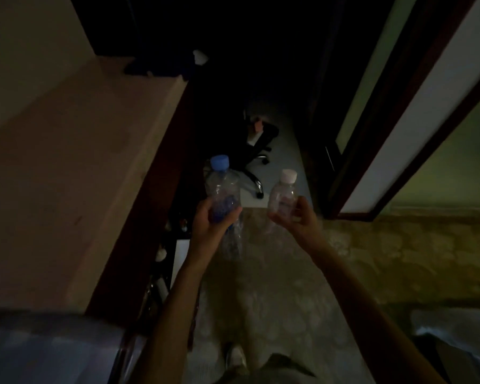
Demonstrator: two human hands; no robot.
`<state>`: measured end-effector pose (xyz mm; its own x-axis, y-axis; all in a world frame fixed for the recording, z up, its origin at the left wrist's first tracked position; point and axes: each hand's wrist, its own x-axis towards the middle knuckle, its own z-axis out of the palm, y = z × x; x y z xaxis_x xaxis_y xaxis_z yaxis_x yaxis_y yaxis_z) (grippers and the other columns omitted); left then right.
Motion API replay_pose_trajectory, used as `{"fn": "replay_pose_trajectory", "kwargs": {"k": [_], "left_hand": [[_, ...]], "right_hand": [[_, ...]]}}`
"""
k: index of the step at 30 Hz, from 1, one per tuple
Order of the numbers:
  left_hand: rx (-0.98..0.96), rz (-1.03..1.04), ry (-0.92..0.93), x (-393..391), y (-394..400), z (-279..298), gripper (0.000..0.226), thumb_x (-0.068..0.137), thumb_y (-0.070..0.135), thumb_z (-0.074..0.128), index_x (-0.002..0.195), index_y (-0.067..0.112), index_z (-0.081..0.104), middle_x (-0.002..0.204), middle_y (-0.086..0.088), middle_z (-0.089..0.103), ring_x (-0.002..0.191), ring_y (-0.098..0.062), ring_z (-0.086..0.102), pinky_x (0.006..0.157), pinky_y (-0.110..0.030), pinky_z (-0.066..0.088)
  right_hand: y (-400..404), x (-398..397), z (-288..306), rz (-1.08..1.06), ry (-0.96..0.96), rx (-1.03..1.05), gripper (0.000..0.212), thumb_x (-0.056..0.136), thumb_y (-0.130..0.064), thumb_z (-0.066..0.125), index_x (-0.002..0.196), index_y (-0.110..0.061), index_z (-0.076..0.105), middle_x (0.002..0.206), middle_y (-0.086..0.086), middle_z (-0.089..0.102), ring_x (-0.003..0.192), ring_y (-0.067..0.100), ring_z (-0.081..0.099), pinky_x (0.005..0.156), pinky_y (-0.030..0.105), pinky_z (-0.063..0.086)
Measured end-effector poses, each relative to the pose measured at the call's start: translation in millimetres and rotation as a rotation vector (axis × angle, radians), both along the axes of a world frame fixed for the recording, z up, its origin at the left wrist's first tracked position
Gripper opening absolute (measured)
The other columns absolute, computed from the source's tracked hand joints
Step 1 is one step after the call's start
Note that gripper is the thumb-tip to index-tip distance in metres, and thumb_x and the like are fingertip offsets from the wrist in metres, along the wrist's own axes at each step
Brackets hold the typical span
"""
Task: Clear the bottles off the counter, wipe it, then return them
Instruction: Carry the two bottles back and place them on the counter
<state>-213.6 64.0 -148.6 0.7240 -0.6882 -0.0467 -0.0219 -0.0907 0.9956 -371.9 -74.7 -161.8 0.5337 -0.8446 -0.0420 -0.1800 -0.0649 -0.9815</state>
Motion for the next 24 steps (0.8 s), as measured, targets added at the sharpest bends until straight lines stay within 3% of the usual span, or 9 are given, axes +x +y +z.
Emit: {"fn": "replay_pose_trajectory", "kwargs": {"k": [3, 6, 9, 12, 14, 16, 18, 22, 24], "left_hand": [[-0.076, 0.065, -0.016, 49, -46, 31, 0.062, 0.070, 0.046, 0.078, 0.126, 0.027, 0.060, 0.125, 0.004, 0.062, 0.113, -0.008, 0.060, 0.099, -0.033, 0.050], [-0.166, 0.166, 0.009, 103, -89, 47, 0.050, 0.077, 0.034, 0.078, 0.123, 0.023, 0.063, 0.122, 0.004, 0.066, 0.113, -0.011, 0.063, 0.100, -0.035, 0.051], [-0.224, 0.305, 0.035, 169, -135, 74, 0.046, 0.072, 0.042, 0.079, 0.113, 0.028, 0.067, 0.110, 0.009, 0.071, 0.103, -0.008, 0.068, 0.095, -0.033, 0.054], [-0.310, 0.386, 0.063, 243, -174, 117, 0.054, 0.061, 0.051, 0.083, 0.108, 0.030, 0.067, 0.099, 0.012, 0.073, 0.097, -0.006, 0.070, 0.085, -0.026, 0.056], [-0.298, 0.468, -0.011, 284, -187, 147, 0.077, 0.053, 0.065, 0.082, 0.116, 0.024, 0.065, 0.108, 0.006, 0.072, 0.105, -0.014, 0.068, 0.090, -0.033, 0.054], [-0.228, 0.599, -0.165, 322, -193, 169, 0.069, 0.062, 0.068, 0.076, 0.115, 0.027, 0.061, 0.116, 0.003, 0.068, 0.110, -0.016, 0.066, 0.092, -0.035, 0.052], [-0.217, 0.705, -0.228, 356, -196, 183, 0.052, 0.073, 0.059, 0.073, 0.113, 0.028, 0.062, 0.111, 0.003, 0.068, 0.106, -0.017, 0.067, 0.088, -0.032, 0.054], [-0.179, 0.891, -0.267, 424, -199, 196, 0.039, 0.089, 0.026, 0.068, 0.121, 0.005, 0.063, 0.097, -0.004, 0.068, 0.084, -0.011, 0.066, 0.084, -0.032, 0.055], [-0.094, 0.955, -0.282, 453, -194, 191, 0.040, 0.089, 0.023, 0.067, 0.122, 0.000, 0.061, 0.105, -0.012, 0.068, 0.083, -0.010, 0.063, 0.083, -0.029, 0.056]], "right_hand": [[-50, 59, 24, 0.030, -0.010, -0.057, 0.048, 0.077, -0.028, 0.079, 0.115, -0.016, 0.053, 0.107, -0.010, 0.062, 0.096, 0.002, 0.061, 0.063, 0.015, 0.052], [-99, 128, 33, 0.100, -0.030, -0.065, 0.047, 0.076, -0.028, 0.080, 0.113, -0.017, 0.053, 0.106, -0.008, 0.063, 0.097, 0.005, 0.062, 0.075, 0.026, 0.057], [-149, 211, 51, 0.214, -0.092, -0.089, 0.049, 0.074, -0.027, 0.082, 0.113, -0.017, 0.054, 0.104, -0.005, 0.065, 0.091, 0.000, 0.065, 0.079, 0.025, 0.058], [-195, 302, 87, 0.347, -0.191, -0.074, 0.046, 0.074, -0.024, 0.082, 0.110, -0.020, 0.055, 0.103, -0.003, 0.067, 0.094, 0.011, 0.068, 0.079, 0.029, 0.059], [-222, 363, 115, 0.435, -0.254, -0.104, 0.048, 0.074, -0.023, 0.083, 0.113, -0.017, 0.055, 0.103, -0.004, 0.068, 0.093, 0.009, 0.069, 0.078, 0.029, 0.058], [-241, 419, 144, 0.559, -0.279, -0.102, 0.052, 0.074, -0.024, 0.083, 0.116, -0.017, 0.054, 0.103, -0.009, 0.066, 0.086, -0.001, 0.068, 0.071, 0.021, 0.056], [-255, 469, 162, 0.675, -0.284, -0.099, 0.053, 0.074, -0.025, 0.083, 0.117, -0.019, 0.053, 0.103, -0.011, 0.065, 0.087, -0.002, 0.066, 0.070, 0.018, 0.056], [-266, 562, 183, 0.869, -0.291, -0.090, 0.048, 0.076, -0.023, 0.081, 0.114, -0.021, 0.051, 0.103, -0.011, 0.063, 0.090, -0.001, 0.063, 0.071, 0.016, 0.052], [-264, 605, 187, 0.922, -0.306, -0.076, 0.047, 0.077, -0.020, 0.080, 0.114, -0.018, 0.051, 0.103, -0.009, 0.063, 0.091, 0.002, 0.063, 0.067, 0.014, 0.053]]}}
